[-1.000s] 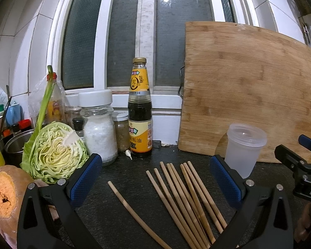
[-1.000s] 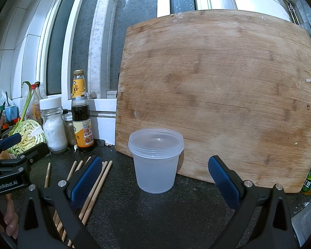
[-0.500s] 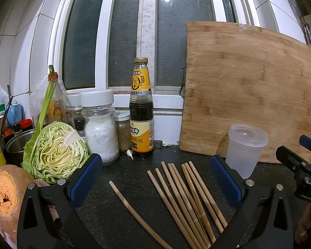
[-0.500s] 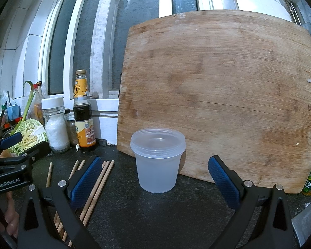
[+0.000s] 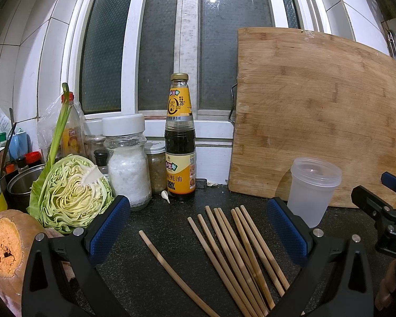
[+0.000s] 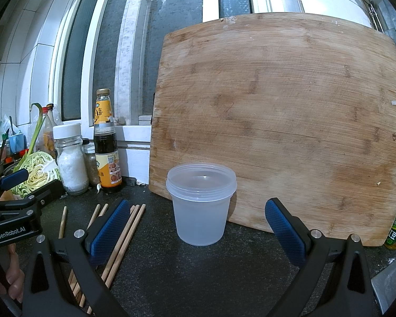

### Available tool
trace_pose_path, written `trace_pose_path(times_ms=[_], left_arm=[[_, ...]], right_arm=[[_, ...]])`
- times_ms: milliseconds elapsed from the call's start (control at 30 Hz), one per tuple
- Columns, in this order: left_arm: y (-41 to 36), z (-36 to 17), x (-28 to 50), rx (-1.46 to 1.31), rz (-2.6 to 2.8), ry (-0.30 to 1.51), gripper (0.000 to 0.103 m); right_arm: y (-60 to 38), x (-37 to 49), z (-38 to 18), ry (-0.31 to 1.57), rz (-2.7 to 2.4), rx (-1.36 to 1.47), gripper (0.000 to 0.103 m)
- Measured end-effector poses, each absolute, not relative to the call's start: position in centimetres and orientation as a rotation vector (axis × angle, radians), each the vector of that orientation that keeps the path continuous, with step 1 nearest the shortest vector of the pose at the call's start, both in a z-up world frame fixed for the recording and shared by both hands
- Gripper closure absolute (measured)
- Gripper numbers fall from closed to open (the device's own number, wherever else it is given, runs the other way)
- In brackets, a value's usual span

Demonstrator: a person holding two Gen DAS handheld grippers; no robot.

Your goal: Organize utensils

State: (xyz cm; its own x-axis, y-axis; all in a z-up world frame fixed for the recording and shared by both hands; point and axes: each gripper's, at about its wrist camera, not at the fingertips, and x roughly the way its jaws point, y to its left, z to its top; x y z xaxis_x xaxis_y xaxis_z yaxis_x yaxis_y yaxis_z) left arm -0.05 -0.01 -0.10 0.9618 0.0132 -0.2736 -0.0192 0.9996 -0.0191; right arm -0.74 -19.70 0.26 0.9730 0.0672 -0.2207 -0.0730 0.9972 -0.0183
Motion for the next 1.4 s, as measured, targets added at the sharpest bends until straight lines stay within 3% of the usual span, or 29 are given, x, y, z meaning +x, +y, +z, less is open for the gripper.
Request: trace_pose_path(times_ms=[1400], left_arm=[[0.24,-0.03,-0.25,-0.023,0.022,0.277,0.000]], right_arm=[[-19.68,-0.72,0.23,0.221,0.071,-0.026,0.000]])
